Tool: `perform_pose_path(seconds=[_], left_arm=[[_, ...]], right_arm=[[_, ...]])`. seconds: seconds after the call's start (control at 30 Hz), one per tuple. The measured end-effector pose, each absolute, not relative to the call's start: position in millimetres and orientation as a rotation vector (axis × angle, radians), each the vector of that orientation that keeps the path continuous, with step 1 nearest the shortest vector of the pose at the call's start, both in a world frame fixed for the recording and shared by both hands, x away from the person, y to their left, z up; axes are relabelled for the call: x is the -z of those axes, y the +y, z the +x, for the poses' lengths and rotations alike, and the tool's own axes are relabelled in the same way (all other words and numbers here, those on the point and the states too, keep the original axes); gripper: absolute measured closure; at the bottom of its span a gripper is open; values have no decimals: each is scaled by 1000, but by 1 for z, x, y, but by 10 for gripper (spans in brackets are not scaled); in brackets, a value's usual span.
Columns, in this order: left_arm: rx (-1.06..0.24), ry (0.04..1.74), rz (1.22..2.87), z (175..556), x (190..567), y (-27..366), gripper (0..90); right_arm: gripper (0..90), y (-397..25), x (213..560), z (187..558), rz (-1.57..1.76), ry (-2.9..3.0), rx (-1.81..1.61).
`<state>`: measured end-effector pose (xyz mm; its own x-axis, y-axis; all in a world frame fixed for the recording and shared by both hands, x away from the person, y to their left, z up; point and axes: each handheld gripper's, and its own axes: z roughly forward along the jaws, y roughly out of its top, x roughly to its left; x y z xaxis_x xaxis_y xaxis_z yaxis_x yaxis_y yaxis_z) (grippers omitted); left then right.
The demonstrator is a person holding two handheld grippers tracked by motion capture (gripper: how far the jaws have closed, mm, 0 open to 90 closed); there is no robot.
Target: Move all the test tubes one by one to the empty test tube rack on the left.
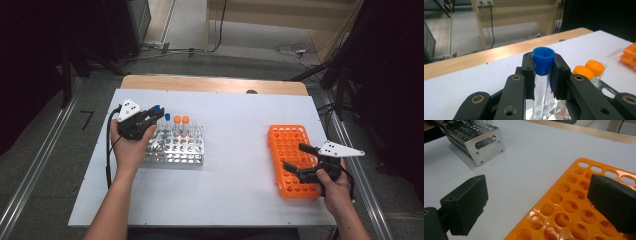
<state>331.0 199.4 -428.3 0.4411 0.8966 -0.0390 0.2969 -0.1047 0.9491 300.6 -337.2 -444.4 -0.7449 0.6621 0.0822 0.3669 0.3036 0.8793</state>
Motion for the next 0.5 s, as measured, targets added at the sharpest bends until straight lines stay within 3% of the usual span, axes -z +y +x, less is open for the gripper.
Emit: perform_pose_path(seconds=[0.3,0.5], left_arm=[[-650,1136,1698,331,438,200,735],[-612,1165,1622,326,434,204,508]], right_arm=[[20,-338,444,301,944,2270,-1420],[20,-343,445,302,949,2258,-1429]])
